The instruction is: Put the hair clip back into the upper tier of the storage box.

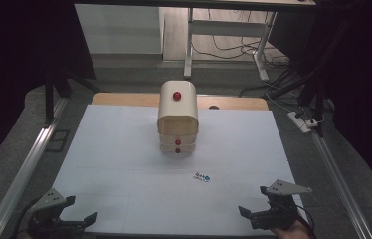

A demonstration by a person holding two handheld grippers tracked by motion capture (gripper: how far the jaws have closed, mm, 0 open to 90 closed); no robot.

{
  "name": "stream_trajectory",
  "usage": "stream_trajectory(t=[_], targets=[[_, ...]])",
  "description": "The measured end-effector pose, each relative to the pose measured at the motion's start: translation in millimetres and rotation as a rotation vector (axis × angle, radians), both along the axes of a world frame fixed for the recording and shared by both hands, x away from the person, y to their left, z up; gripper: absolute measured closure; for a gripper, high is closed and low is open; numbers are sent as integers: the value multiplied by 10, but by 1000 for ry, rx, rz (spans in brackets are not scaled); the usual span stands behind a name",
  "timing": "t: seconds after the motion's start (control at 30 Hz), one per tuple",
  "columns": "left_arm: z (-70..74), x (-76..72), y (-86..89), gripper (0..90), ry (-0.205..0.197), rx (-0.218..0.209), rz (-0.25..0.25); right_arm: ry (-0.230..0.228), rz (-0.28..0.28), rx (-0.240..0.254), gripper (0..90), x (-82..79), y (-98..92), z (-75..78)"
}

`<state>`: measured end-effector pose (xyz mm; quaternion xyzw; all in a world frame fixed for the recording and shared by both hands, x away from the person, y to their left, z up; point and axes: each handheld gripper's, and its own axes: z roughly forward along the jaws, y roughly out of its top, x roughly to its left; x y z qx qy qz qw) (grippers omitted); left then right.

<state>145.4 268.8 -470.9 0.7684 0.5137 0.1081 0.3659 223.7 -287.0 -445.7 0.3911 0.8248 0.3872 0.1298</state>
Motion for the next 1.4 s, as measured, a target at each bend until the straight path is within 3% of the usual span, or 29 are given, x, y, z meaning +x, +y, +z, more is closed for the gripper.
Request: stream_trajectory(t=[0.6,0.77,1.4], targets=[[-4,2,0,46,6,0,-5,31,11,-17,0,29,30,-11],[-3,2,-4,46,9,0,-3,26,7,0,0,29,11,-5],[-7,12,-1,46,18,-3,-10,2,40,-13,0,61,76,-7]])
